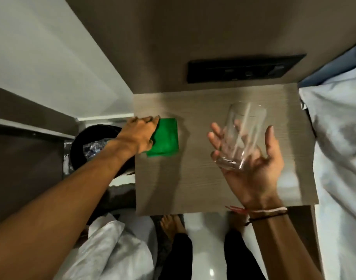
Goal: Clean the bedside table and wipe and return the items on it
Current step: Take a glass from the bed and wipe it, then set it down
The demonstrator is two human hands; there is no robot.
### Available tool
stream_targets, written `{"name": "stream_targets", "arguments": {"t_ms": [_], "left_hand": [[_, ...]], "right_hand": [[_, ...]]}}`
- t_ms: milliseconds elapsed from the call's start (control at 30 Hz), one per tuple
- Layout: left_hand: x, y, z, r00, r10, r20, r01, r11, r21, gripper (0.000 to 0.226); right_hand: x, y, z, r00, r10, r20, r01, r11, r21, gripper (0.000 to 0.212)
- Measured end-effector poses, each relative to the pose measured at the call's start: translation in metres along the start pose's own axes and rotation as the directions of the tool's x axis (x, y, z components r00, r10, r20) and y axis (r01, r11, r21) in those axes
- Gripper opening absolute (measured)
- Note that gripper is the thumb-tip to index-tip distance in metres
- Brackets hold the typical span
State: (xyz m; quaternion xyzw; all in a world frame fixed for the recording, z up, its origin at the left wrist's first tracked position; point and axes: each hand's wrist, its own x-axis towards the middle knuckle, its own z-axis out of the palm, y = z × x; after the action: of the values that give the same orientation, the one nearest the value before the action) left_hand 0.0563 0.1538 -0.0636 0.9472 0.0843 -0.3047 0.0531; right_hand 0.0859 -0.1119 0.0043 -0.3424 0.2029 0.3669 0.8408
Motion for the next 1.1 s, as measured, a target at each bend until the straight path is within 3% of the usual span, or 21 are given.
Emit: {"name": "stream_targets", "arguments": {"t_ms": [100,167,267,333,467,533,600,733,867,1100], "left_hand": [[0.005,0.002,0.006,0.998,-0.031,-0.052,0.027,0.997,-0.075,0.081],[0.004,-0.001,0.009,0.992,-0.121,-0.049,0.105,0.962,-0.252,0.071],[-0.011,0.001,0.009,0.974,-0.222,-0.042,0.166,0.828,-0.536,0.038],[-0.026,0.012,0.005,0.951,-0.250,-0.182,0.095,0.797,-0.597,0.028],[-0.055,0.056,-0.024,0.827,-0.317,-0.465,-0.094,0.737,-0.670,0.047],[-0.059,0.083,-0.036,0.797,-0.295,-0.526,-0.178,0.718,-0.673,0.056],[-0.058,0.114,-0.046,0.813,-0.249,-0.527,-0.234,0.688,-0.687,0.062],[-0.068,0.150,-0.049,0.837,-0.136,-0.530,-0.319,0.666,-0.675,0.073],[-0.086,0.140,-0.039,0.809,-0.025,-0.588,-0.405,0.702,-0.586,0.075],[-0.121,0.102,-0.029,0.837,0.067,-0.542,-0.448,0.651,-0.613,0.073]], "right_hand": [[0.004,0.010,-0.018,0.998,0.062,0.017,-0.062,0.997,0.046,0.059],[0.004,0.010,-0.030,0.995,0.091,0.045,-0.093,0.995,0.036,0.058],[0.005,0.010,-0.040,0.990,0.121,0.070,-0.121,0.993,-0.001,0.071],[0.006,0.012,-0.041,0.987,0.140,0.078,-0.141,0.990,0.003,0.082],[0.010,0.013,-0.037,0.993,0.117,-0.009,-0.117,0.993,-0.008,0.096],[0.013,0.017,-0.029,0.994,0.098,-0.051,-0.099,0.995,-0.029,0.081],[0.017,0.019,-0.019,0.996,0.067,-0.061,-0.070,0.996,-0.053,0.060],[0.018,0.020,-0.015,0.990,0.052,-0.133,-0.057,0.998,-0.037,0.068],[0.020,0.017,-0.017,0.990,0.087,-0.113,-0.086,0.996,0.009,0.049],[0.032,0.006,-0.015,0.991,0.136,-0.003,-0.135,0.990,0.039,0.045]]}}
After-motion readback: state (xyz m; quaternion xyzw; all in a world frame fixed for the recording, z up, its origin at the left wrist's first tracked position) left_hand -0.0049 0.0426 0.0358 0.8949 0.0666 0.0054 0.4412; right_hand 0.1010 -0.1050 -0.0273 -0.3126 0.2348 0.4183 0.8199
